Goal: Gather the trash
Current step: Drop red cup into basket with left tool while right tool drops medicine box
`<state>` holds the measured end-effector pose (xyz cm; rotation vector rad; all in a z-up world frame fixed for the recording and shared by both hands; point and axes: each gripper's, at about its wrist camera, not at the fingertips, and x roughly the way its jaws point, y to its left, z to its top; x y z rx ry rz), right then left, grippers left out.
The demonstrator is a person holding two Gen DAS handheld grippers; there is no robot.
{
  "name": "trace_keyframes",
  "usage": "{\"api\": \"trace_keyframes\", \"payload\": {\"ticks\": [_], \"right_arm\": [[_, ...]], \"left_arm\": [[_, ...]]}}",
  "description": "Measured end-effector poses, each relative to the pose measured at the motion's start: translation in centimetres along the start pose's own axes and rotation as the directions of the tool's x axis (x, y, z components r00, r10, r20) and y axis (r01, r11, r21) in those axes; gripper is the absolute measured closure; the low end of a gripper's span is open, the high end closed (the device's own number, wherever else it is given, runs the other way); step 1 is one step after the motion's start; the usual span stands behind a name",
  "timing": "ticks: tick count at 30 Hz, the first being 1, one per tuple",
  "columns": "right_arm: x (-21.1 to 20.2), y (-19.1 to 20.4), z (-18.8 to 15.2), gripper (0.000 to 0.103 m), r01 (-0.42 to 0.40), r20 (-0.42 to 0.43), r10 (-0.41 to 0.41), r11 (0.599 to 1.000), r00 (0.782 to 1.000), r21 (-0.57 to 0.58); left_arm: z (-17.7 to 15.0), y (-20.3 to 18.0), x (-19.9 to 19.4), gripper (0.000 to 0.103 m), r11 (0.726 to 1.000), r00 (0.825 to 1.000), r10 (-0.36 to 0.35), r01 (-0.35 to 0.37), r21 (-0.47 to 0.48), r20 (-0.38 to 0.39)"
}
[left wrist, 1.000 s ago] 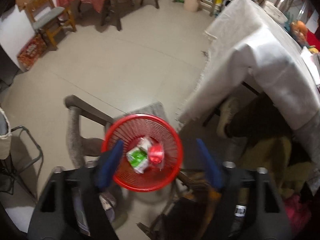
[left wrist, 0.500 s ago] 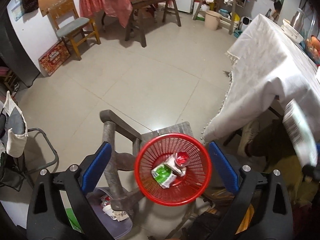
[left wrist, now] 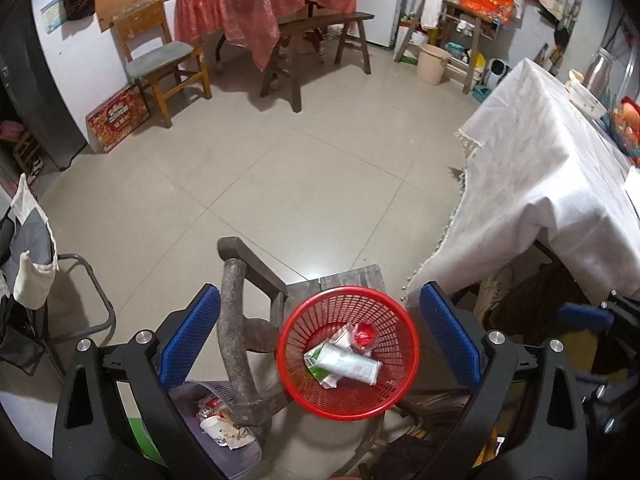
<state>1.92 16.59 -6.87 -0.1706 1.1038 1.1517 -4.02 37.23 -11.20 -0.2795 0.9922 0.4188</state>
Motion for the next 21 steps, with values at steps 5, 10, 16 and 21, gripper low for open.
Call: {"api": "trace_keyframes", "payload": {"ticks": [5, 10, 16, 21], "right_arm": [[-2.6, -2.4, -2.0, 0.038, 0.049, 0.051, -0.051, 0.997, 0.997, 0.052], [-5.6, -5.1, -2.9, 0.038, 0.078, 0.129, -0.092, 0.991, 0.987, 0.113], [-9.5, -7.3, -4.5, 0.034, 0.118, 0.218, -0.155, 0.978, 0.964, 0.175], [-12.4, -9.2, -6.3, 0.033, 0.149, 0.266, -0.208, 0.963, 0.941, 0.226]], "left_arm": [[-0.1, -2.8, -0.8, 0.007, 0.998, 0.999, -0.034, 0.033, 0.057, 0.006], [-0.7, -6.8, -2.1, 0.007, 0.987, 0.997, -0.072, 0.066, 0.146, 0.030], [-1.5, -11.9, -3.2, 0.007, 0.962, 0.992, -0.119, 0.106, 0.250, 0.036], [-2.2, -15.4, -3.6, 0.007, 0.941, 0.988, -0.152, 0.135, 0.310, 0.031]]}}
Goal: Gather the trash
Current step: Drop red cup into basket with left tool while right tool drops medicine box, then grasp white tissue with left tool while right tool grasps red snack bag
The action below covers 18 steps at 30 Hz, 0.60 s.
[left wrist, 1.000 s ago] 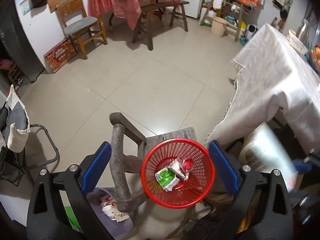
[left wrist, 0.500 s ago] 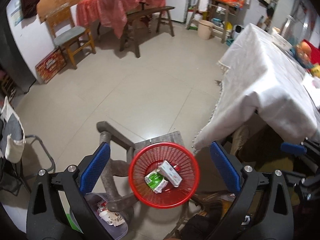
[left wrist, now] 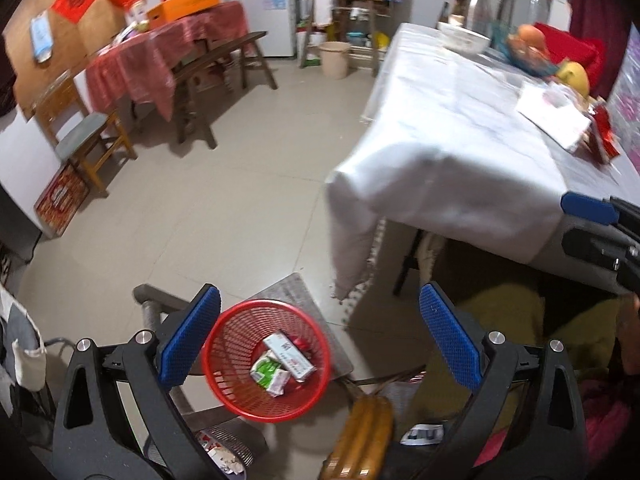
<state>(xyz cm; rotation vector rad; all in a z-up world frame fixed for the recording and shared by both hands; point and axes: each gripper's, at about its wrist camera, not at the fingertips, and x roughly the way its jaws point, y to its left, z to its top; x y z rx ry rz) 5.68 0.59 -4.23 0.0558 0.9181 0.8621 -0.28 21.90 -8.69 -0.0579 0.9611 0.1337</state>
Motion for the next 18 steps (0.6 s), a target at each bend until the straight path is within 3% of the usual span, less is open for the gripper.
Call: {"api": "trace_keyframes", "payload": {"ticks": [8, 18], "right_arm": [[-4.2, -4.3, -0.8, 0.030, 0.083, 0.074, -0.086, 0.996, 0.994, 0.045], [-8.5, -10.6, -1.9, 0.027, 0.175, 0.154, -0.196, 0.975, 0.968, 0.137]], "left_arm": [[1.4, -5.5, -0.1, 0.007, 0.998, 0.998, -0.052, 0.050, 0.049, 0.035], [3.2, -11.7, 0.4, 0.007, 0.990, 0.995, -0.075, 0.067, 0.121, 0.062]]}}
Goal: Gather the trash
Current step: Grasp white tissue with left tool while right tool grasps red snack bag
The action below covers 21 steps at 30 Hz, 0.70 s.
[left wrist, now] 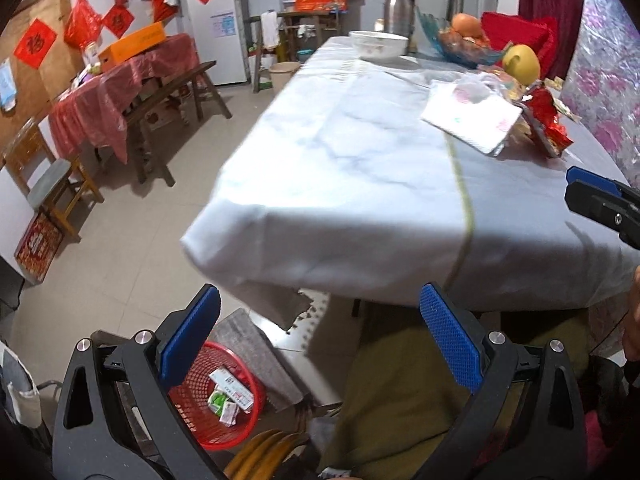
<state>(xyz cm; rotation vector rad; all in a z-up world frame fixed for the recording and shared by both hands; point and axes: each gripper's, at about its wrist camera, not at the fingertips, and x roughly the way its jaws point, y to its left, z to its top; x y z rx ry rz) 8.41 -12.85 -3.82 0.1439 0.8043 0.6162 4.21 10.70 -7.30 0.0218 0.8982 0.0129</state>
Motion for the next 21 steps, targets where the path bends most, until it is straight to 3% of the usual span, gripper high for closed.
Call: {"api": "trace_keyframes", "payload": {"ticks": [13, 21], "right_arm": [[-1.3, -9.8, -0.4, 0.026, 0.121, 0.042, -0.129, 0.980, 0.991, 0.158], [-0.8, -12.7, -0.4, 0.025, 0.168, 0.033, -0.178, 0.966, 0.983, 0.197]], "left_arm": [[4.6, -6.9, 4.2, 0.007, 0.994, 0.996, -0.093, 0.094, 0.049, -0.017], [6.8, -9.2, 6.3, 0.007, 0.990, 0.993, -0.119, 0.120, 0.072, -0.024]]}}
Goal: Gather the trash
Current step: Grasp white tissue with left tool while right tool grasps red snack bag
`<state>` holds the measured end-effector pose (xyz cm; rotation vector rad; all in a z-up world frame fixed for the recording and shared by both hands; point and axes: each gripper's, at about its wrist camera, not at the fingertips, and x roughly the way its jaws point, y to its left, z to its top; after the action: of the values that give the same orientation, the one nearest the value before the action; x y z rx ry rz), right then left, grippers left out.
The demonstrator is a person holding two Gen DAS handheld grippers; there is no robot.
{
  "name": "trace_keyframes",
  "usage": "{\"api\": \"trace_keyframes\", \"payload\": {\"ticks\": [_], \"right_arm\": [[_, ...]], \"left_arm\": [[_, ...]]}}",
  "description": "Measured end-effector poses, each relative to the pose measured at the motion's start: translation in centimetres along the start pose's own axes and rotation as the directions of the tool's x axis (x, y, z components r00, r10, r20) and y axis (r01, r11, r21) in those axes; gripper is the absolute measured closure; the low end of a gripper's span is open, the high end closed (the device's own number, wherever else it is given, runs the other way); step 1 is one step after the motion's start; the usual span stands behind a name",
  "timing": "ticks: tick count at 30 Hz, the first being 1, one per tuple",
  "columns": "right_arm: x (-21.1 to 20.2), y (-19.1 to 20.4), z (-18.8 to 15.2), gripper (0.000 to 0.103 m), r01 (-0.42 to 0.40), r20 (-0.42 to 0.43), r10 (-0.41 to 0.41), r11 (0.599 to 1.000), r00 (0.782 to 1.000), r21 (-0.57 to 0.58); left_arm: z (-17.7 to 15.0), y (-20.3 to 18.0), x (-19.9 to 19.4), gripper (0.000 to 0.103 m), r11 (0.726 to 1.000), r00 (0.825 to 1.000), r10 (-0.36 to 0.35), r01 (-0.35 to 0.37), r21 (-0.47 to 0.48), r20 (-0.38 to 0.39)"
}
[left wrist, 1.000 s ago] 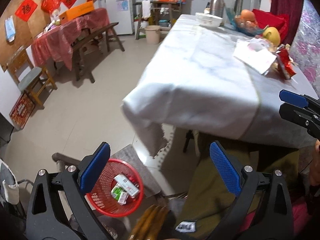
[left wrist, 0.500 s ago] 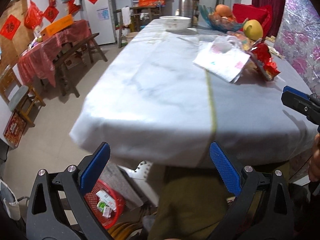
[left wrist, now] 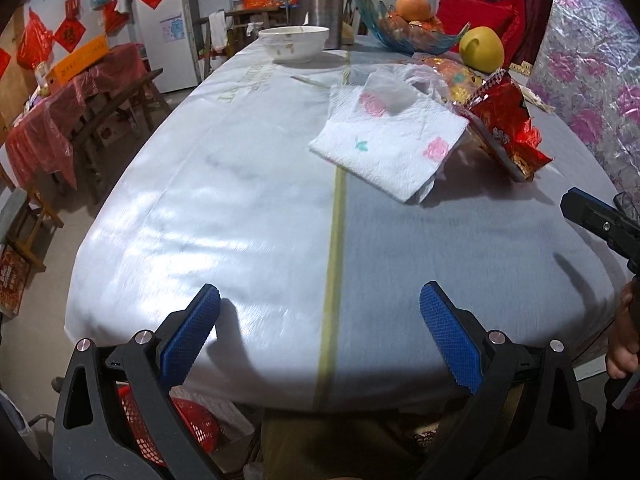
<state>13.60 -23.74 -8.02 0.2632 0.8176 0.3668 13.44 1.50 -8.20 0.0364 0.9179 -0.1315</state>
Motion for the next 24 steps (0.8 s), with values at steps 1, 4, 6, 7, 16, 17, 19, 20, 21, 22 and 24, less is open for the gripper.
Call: {"api": "trace_keyframes", "payload": {"ticks": [1, 4, 6, 7, 16, 17, 19, 20, 21, 22, 24], "right_arm": [[-0.1, 0.0, -0.1, 0.025, 0.008, 0.000, -0.008, 1.000, 1.000, 0.000], [0.1, -0.3, 0.1, 0.024, 0.017, -0.004, -0.017, 1.000, 1.000, 0.005], [0.3, -0.3, 0.3, 0.023, 0.016, -0.008, -0.016, 1.000, 1.000, 0.006], [0.6, -0.2, 0.6, 0.023, 0.015, -0.010, -0.015, 1.000, 1.000, 0.001], [3.5, 1.3, 2.7, 0.058, 0.049, -0.021, -0.051, 0.997, 0.998, -0.067], [3.6, 1.3, 2.7, 0.072, 0.033, -0.032, -0.035, 0.997, 0.999, -0.064], [3.3, 1.3, 2.4, 0.083, 0.009, -0.018, -0.010, 0.998, 1.000, -0.061], [3.0, 1.2, 2.2, 0.083, 0.013, -0.005, -0.013, 0.998, 1.000, -0.063], [2.7, 1.1, 2.1, 0.083, 0.012, 0.003, -0.012, 0.998, 1.000, -0.065], [2.3, 1.0, 1.9, 0.083, 0.004, 0.008, -0.004, 0.998, 1.000, -0.065], [1.7, 0.7, 1.6, 0.083, -0.002, 0.006, 0.003, 0.998, 1.000, -0.061]], "left_arm": [[0.4, -0.1, 0.3, 0.007, 1.000, 1.000, -0.005, 0.005, 0.001, 0.002], [0.9, -0.1, 0.8, 0.007, 1.000, 1.000, -0.011, 0.011, -0.002, -0.001], [1.2, -0.1, 1.2, 0.007, 1.000, 1.000, -0.012, 0.012, -0.008, 0.000], [1.4, 0.0, 1.4, 0.007, 1.000, 1.000, -0.011, 0.011, -0.010, -0.001], [2.0, 0.2, 1.7, 0.007, 1.000, 1.000, -0.011, 0.011, -0.025, -0.008], [2.2, 0.2, 1.8, 0.007, 1.000, 1.000, -0.014, 0.014, -0.026, -0.010], [2.3, 0.1, 1.8, 0.007, 0.999, 1.000, -0.024, 0.024, -0.027, -0.014], [2.3, 0.0, 1.8, 0.007, 0.999, 0.999, -0.031, 0.031, -0.024, -0.016], [2.5, -0.2, 1.8, 0.007, 0.999, 0.999, -0.037, 0.036, -0.021, -0.018], [2.7, -0.4, 2.0, 0.007, 0.999, 0.999, -0.045, 0.045, -0.016, -0.020], [3.2, -1.1, 2.2, 0.007, 0.998, 0.998, -0.061, 0.061, -0.005, -0.024]]}}
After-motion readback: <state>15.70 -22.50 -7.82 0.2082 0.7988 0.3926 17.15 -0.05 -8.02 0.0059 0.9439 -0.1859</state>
